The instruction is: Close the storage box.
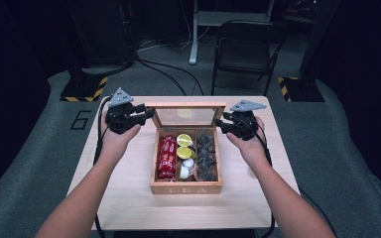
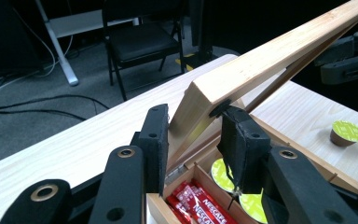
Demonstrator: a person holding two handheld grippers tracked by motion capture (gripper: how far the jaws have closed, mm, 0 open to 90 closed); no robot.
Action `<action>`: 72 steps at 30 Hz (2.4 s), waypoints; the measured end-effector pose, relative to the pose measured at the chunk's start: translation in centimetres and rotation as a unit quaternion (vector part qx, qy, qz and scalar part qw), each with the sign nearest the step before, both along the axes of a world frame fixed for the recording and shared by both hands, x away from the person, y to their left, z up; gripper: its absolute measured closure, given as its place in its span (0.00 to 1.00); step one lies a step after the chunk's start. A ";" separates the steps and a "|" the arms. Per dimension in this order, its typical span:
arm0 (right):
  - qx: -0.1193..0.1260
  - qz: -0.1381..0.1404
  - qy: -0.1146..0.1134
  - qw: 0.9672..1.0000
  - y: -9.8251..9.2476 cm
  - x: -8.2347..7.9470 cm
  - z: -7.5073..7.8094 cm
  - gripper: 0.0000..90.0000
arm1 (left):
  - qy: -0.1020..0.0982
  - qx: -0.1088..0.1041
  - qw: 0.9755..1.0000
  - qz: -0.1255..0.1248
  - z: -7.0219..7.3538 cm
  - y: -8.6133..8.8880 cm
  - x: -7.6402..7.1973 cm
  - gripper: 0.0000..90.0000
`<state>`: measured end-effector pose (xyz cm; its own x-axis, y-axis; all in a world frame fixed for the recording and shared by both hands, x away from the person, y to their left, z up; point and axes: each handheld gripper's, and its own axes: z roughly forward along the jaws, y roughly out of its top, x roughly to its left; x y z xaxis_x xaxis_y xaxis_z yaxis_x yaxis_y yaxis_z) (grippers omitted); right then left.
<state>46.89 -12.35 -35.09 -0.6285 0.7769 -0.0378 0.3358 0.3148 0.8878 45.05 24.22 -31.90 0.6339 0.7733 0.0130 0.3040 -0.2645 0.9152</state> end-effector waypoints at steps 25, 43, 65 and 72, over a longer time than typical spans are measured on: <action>-0.003 0.030 -0.047 0.998 -0.7 -5.2 1.1 0.67 | 0.009 0.002 1.000 -0.020 -2.3 0.3 -3.6 0.66; 0.005 0.041 -0.029 0.999 -1.1 -6.9 -0.1 0.67 | 0.021 -0.009 0.999 -0.030 -4.0 0.5 -4.9 0.63; 0.021 0.044 -0.021 0.999 -1.4 -8.0 -1.7 0.66 | 0.025 -0.005 0.999 -0.028 -5.5 0.4 -6.1 0.62; 0.018 0.044 -0.019 0.999 -1.4 -8.5 -2.3 0.66 | 0.025 -0.007 0.999 -0.028 -6.3 0.5 -6.7 0.62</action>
<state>38.39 -13.77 -37.38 -0.6926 0.7205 -0.0356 0.2747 0.3091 0.9105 38.34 24.72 -38.17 0.6754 0.7368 -0.0308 0.3347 -0.2691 0.9031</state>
